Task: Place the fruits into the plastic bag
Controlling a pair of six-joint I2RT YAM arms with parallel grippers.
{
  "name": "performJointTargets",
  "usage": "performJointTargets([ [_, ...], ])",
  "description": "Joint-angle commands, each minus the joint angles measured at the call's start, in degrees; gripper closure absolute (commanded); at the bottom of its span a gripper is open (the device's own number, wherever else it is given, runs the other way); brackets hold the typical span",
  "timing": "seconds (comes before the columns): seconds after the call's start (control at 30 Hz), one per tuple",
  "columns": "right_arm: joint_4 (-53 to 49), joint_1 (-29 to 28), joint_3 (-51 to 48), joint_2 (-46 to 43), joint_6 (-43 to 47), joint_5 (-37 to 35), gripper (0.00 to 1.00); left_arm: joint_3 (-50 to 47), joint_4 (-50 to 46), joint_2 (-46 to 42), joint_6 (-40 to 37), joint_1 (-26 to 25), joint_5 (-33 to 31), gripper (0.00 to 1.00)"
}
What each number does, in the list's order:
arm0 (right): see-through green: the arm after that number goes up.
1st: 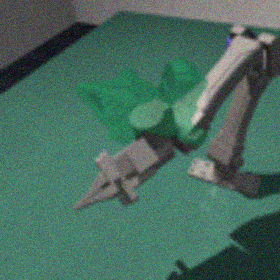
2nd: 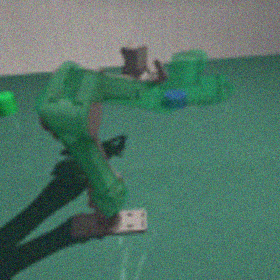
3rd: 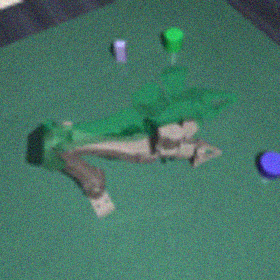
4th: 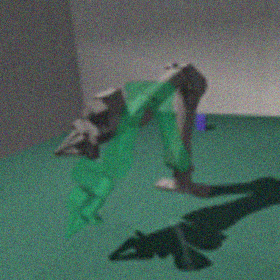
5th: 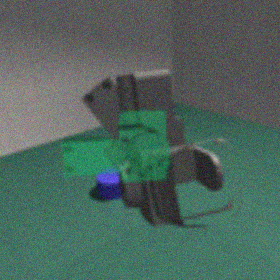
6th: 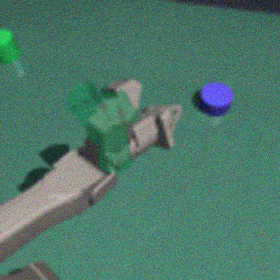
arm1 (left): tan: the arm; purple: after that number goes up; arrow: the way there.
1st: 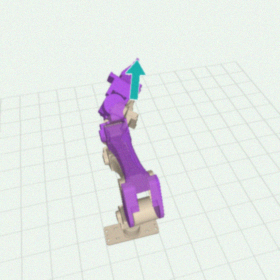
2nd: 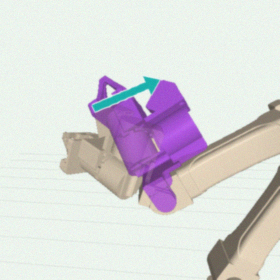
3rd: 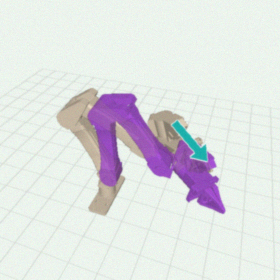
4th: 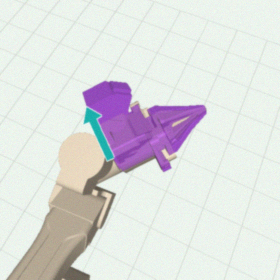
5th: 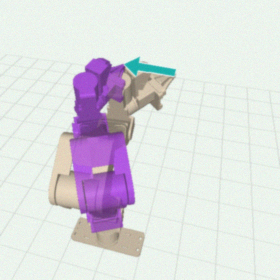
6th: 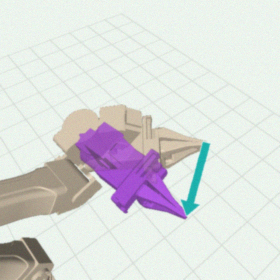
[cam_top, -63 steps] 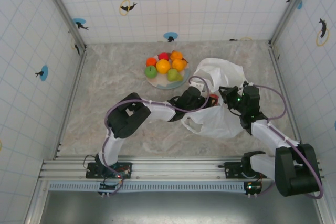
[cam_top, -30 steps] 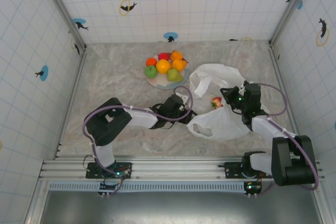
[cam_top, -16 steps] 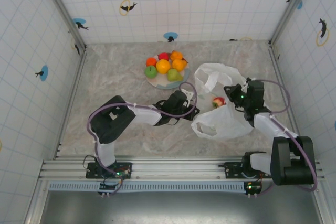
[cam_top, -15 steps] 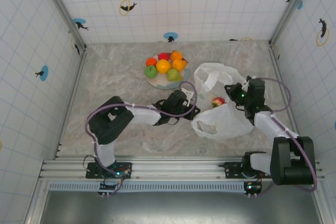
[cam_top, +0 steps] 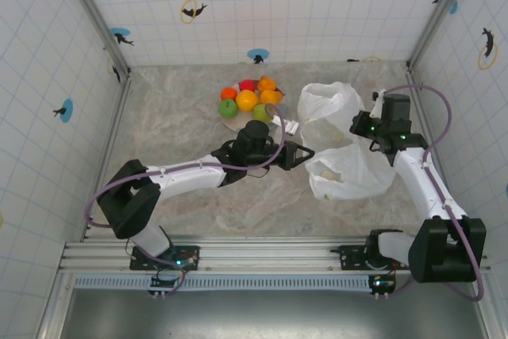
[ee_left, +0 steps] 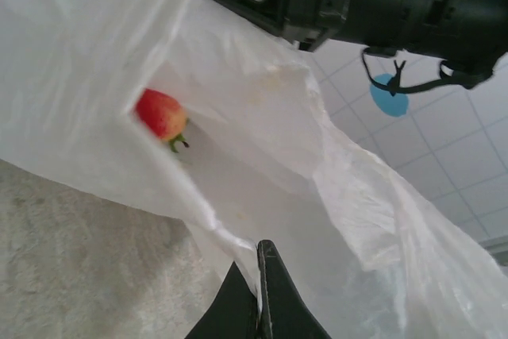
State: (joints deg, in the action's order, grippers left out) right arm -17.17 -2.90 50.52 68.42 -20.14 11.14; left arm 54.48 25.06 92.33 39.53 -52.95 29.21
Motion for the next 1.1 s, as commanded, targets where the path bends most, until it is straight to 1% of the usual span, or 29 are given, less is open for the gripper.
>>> performJointTargets([
  [0.0,-3.04,0.25,1.63,-1.29,2.77,-1.16,1.00,-2.38,-2.60,-0.59,0.71,1.83,-2.11,1.00],
  [0.1,-0.41,0.25,-0.38,-1.60,1.17,0.43,1.00,-3.20,-5.33,-0.13,-1.20,2.65,-4.99,1.00],
  [0.2,3.88,0.67,-3.18,-1.76,-1.75,4.59,1.00,-4.23,-7.64,0.37,-3.03,3.59,-7.83,1.00],
  [0.23,5.38,0.86,-4.00,-1.64,-2.88,6.42,1.00,-4.66,-7.66,0.34,-3.22,4.04,-8.34,0.97],
  [0.3,8.09,1.36,-5.13,-1.36,-5.15,9.05,1.00,-5.67,-8.01,0.25,-3.76,4.84,-8.90,0.83],
  [0.37,10.82,1.59,-6.17,-1.10,-7.56,11.34,1.00,-6.54,-8.39,-0.28,-4.59,5.51,-9.12,0.75],
  [0.43,13.73,1.65,-7.36,-0.91,-10.27,13.88,1.00,-7.15,-9.16,-1.10,-5.88,5.98,-8.75,0.63],
  [0.47,15.29,1.63,-7.88,-0.90,-11.72,14.46,1.00,-7.51,-9.64,-1.86,-6.73,6.24,-8.73,0.56],
  [0.6,20.07,1.67,-10.50,-1.22,-15.76,14.34,1.00,-10.12,-12.82,-6.58,-9.81,8.16,-9.54,0.35],
  [0.67,21.18,1.59,-11.37,-1.53,-16.78,13.59,1.00,-11.75,-14.10,-9.74,-10.77,10.10,-9.61,0.27],
  [0.8,23.83,1.53,-12.41,-1.80,-17.95,12.95,1.00,-13.97,-16.09,-15.58,-11.30,16.39,-11.14,0.16],
  [0.9,24.80,1.25,-12.81,-1.53,-18.53,12.94,1.00,-12.17,-18.54,-16.62,-12.05,20.86,-13.73,0.12],
  [0.93,24.97,1.14,-12.73,-1.46,-18.61,12.99,1.00,-11.23,-19.36,-16.30,-12.82,21.97,-15.11,0.12],
  [1.07,25.39,0.78,-12.58,-0.81,-18.53,13.29,1.00,-5.46,-24.01,-11.69,-17.73,26.54,-24.49,0.09],
])
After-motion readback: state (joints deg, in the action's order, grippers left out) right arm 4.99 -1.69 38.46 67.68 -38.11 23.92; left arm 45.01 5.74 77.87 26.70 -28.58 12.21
